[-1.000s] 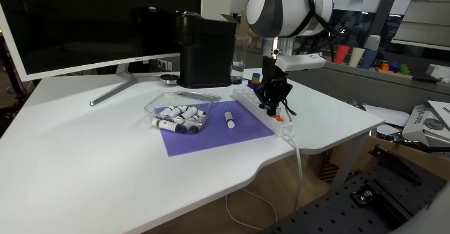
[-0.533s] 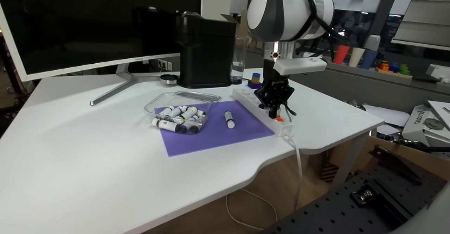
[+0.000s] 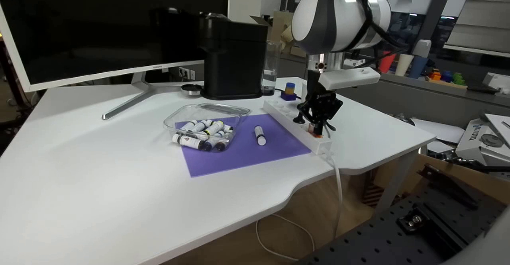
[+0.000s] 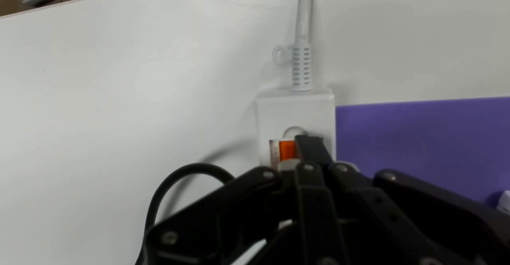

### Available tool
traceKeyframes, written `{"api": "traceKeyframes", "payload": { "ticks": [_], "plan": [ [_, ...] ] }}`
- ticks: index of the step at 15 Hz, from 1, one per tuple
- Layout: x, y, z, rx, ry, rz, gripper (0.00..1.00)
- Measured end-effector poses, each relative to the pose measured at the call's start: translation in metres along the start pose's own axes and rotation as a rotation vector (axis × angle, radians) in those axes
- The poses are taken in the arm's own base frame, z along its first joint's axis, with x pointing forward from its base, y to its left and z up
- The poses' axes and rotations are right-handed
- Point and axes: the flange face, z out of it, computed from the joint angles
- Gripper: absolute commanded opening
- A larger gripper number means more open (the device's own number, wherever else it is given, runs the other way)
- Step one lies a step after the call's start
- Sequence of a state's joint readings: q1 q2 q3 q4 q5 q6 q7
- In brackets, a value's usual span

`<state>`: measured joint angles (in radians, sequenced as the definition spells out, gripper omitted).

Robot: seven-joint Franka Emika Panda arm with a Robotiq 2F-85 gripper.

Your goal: Turn on the switch on the adapter and then close the clear container

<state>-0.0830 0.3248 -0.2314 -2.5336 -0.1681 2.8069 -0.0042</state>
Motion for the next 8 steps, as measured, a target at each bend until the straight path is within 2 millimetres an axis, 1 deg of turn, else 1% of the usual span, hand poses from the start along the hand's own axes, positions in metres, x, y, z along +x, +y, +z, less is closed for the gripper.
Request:
{"api": "traceKeyframes", "payload": {
  "ticks": [4,8],
  "plan": [
    [0.0003,0.0066,0.0031,-0.025,0.03,-0.036,0.0],
    [0.0012,0.0052,0.0085,-0.033,0.05,-0.065,0.0]
  ]
}}
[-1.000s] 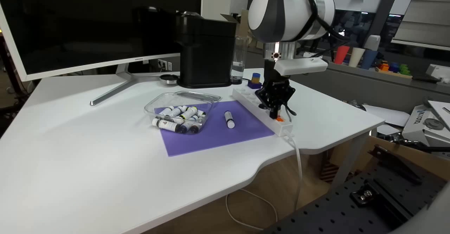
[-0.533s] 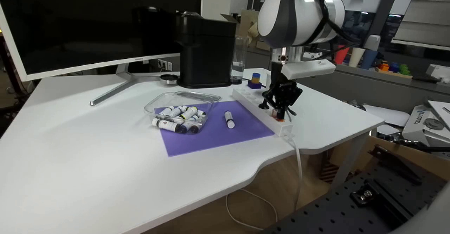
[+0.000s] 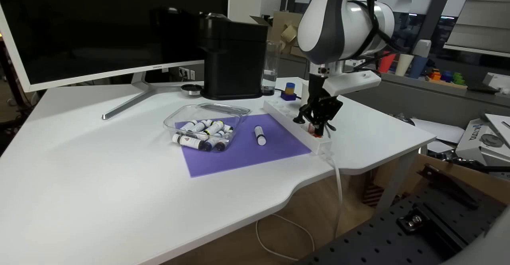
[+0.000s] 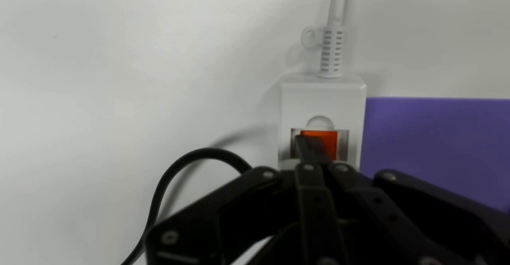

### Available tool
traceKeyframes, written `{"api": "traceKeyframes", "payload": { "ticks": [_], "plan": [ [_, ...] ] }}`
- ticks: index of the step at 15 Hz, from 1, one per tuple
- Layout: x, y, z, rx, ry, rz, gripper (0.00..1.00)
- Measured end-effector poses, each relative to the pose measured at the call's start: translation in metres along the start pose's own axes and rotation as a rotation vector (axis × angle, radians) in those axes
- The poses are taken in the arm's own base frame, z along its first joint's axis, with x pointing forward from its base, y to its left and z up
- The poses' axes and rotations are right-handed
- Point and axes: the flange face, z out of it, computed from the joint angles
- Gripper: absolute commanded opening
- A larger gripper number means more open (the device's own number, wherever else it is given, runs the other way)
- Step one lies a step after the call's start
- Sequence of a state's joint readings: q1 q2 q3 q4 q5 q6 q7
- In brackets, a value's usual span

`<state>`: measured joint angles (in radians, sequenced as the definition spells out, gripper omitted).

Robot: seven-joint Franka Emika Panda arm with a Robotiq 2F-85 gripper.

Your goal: Turn on the switch on the adapter and then close the clear container

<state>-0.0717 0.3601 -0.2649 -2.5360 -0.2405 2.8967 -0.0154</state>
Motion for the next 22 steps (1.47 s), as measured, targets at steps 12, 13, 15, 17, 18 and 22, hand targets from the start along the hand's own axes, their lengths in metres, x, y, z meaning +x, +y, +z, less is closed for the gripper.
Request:
{"api": "traceKeyframes", "payload": {
  "ticks": [12,13,15,17,18,22],
  "plan": [
    [-0.006,0.009,0.003,0.082,0.073,0.036,0.0],
    [-0.007,0.013,0.004,0.107,0.078,0.052,0.0],
    [-0.009,0.022,0.006,0.159,0.084,0.082,0.0],
    [-0.01,0.03,0.008,0.207,0.081,0.105,0.0],
    [-0.01,0.033,0.009,0.226,0.079,0.112,0.0],
    [-0.009,0.035,0.008,0.255,0.065,0.116,0.0]
  ]
}}
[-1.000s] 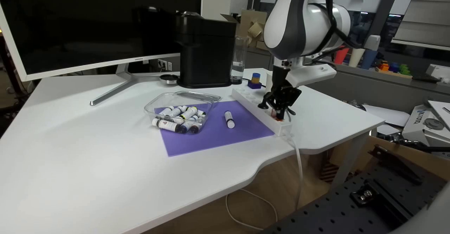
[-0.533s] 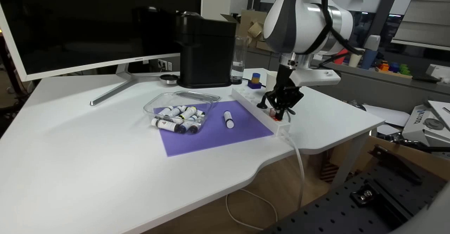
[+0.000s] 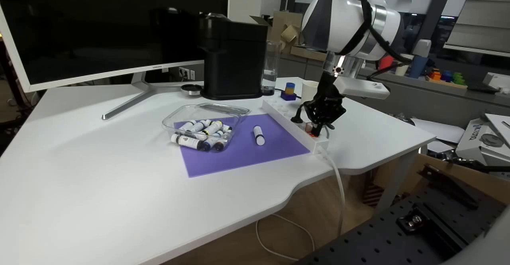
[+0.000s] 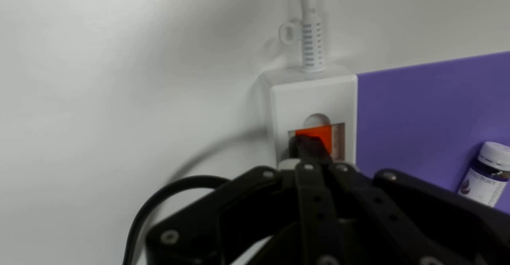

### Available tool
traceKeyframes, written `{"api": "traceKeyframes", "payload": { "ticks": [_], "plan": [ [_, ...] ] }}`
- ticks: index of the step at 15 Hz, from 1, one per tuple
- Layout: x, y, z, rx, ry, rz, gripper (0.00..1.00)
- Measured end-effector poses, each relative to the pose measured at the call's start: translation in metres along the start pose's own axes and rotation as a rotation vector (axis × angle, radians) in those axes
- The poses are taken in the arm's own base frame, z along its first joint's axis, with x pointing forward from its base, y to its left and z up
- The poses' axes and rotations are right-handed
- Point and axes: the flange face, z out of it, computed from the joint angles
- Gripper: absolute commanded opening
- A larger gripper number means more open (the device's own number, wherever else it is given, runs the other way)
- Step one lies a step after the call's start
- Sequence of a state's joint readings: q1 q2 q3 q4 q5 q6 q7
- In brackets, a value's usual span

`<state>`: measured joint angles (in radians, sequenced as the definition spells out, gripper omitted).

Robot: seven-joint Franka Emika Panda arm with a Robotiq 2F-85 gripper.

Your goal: Turn on the switch on the adapter and then close the clear container

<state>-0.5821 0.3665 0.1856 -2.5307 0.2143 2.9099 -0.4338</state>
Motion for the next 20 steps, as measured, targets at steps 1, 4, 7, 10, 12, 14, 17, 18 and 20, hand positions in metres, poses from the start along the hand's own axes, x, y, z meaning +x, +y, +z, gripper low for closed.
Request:
{"api": "traceKeyframes", "payload": {
  "ticks": [1,4,7,10,12,14,17,18,20],
  "plan": [
    [0.0,-0.004,-0.001,0.001,-0.004,-0.01,0.0],
    [0.004,-0.028,-0.012,-0.014,-0.004,-0.075,0.0],
    [0.014,-0.057,-0.036,-0.062,0.031,-0.152,0.0],
    [0.031,-0.077,-0.068,-0.106,0.082,-0.185,0.31],
    [0.046,-0.082,-0.088,-0.115,0.1,-0.167,0.46],
    [0.065,-0.082,-0.102,-0.103,0.107,-0.124,0.6],
    [0.094,-0.082,-0.112,-0.02,0.147,0.017,0.8],
    [0.103,-0.084,-0.111,0.014,0.157,0.065,0.86],
    [0.12,-0.092,-0.102,0.087,0.168,0.157,0.98]
  ]
}}
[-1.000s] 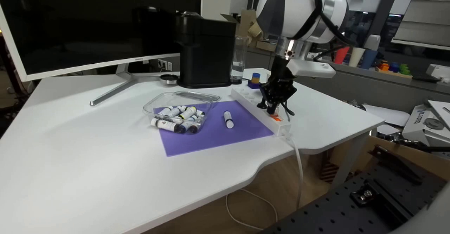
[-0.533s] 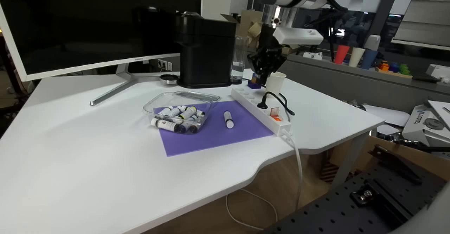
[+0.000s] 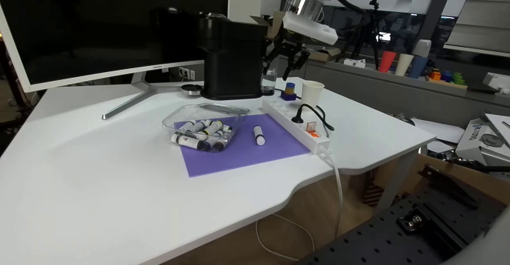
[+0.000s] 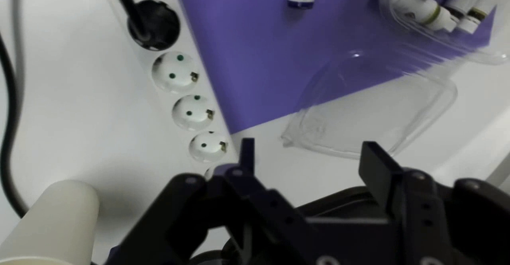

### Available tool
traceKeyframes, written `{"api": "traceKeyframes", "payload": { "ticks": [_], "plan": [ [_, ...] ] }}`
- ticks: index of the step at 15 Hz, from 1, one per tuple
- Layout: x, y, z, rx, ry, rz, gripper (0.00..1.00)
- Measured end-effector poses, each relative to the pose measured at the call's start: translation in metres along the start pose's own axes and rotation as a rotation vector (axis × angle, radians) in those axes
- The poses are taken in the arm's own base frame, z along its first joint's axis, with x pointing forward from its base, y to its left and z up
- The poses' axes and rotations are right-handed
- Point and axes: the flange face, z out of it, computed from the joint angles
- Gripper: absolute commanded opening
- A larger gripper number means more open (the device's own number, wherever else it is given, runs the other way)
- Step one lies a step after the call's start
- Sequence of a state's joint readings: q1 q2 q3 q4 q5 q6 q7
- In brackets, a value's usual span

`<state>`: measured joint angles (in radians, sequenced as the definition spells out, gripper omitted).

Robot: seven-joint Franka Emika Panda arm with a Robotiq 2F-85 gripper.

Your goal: Turn on the switch on the adapter and then close the clear container

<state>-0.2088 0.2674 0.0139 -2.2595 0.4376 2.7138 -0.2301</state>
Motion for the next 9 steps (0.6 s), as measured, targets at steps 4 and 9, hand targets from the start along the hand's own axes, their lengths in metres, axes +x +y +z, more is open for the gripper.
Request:
{"api": "traceKeyframes", "payload": {
  "ticks": [4,9],
  "plan": [
    [0.01,-0.024,0.045,0.115,-0.053,0.141,1.0],
    [0.005,-0.029,0.08,0.146,-0.166,0.216,1.0]
  ]
}}
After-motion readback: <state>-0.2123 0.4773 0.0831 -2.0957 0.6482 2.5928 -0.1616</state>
